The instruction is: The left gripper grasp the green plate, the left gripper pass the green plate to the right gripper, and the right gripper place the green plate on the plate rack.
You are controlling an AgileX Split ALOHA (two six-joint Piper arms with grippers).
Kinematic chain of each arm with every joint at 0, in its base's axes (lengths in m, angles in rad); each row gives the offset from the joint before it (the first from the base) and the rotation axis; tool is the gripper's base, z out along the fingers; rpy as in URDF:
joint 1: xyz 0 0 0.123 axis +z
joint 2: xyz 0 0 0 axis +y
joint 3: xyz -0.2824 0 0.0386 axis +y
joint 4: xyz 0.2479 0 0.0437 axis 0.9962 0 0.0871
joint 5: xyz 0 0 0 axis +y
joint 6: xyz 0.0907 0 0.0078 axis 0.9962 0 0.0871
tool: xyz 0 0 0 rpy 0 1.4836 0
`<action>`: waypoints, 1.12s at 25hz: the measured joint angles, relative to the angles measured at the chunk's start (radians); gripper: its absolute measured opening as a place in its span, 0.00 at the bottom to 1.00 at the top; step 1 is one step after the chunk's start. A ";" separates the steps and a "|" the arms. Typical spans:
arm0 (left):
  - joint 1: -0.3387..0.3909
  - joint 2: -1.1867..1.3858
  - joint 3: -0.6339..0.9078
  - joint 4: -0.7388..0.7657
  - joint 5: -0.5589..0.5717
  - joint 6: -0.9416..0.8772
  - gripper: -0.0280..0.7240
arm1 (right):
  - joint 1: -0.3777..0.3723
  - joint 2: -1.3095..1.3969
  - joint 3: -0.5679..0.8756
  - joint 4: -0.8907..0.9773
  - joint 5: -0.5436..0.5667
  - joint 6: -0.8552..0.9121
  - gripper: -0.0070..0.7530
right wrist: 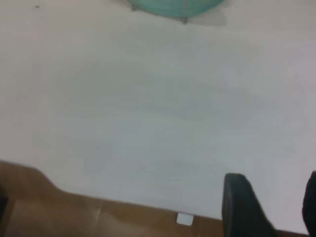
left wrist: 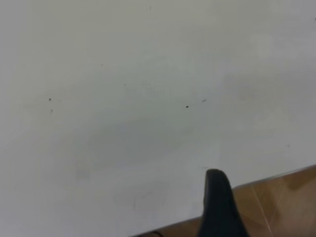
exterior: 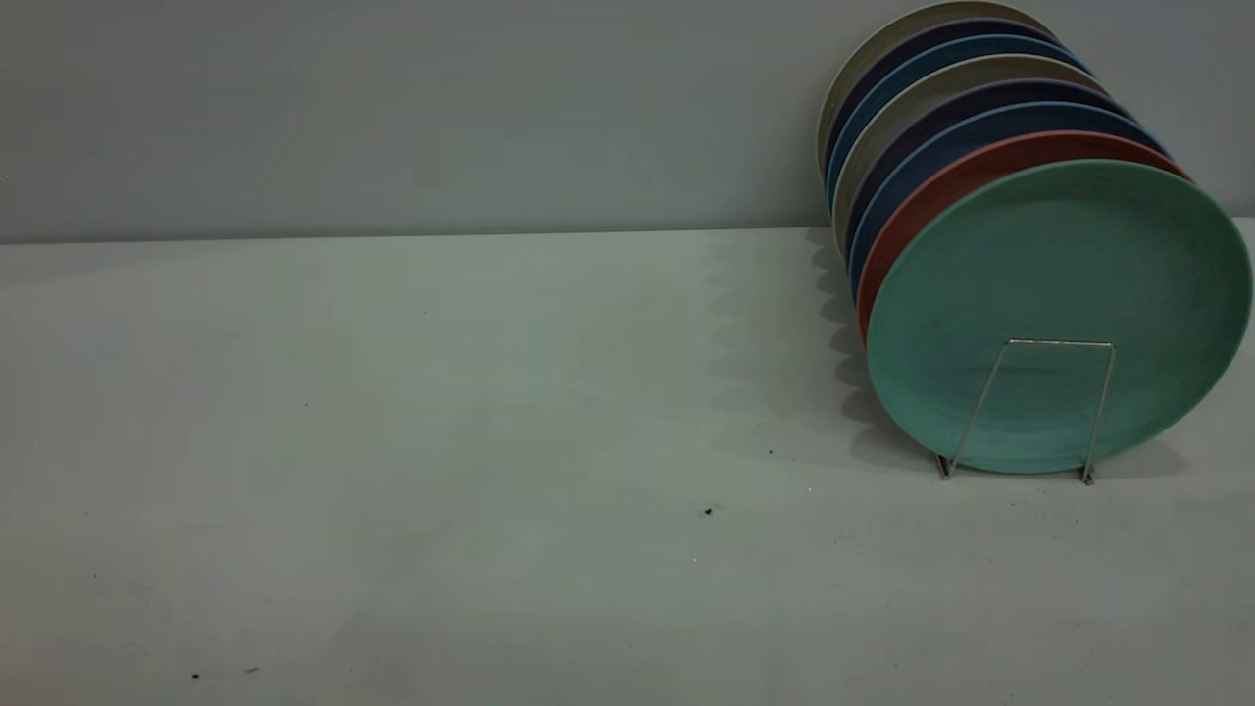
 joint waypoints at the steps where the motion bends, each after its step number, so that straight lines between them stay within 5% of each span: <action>1: 0.000 0.000 0.000 0.000 -0.001 0.000 0.73 | 0.000 0.000 0.000 -0.006 0.000 0.005 0.43; 19: 0.003 -0.002 0.000 0.000 -0.001 0.000 0.73 | 0.000 0.000 0.000 -0.009 0.000 0.014 0.43; 28: 0.193 -0.059 0.000 -0.001 -0.002 0.000 0.73 | -0.086 -0.138 0.000 -0.008 0.000 0.015 0.43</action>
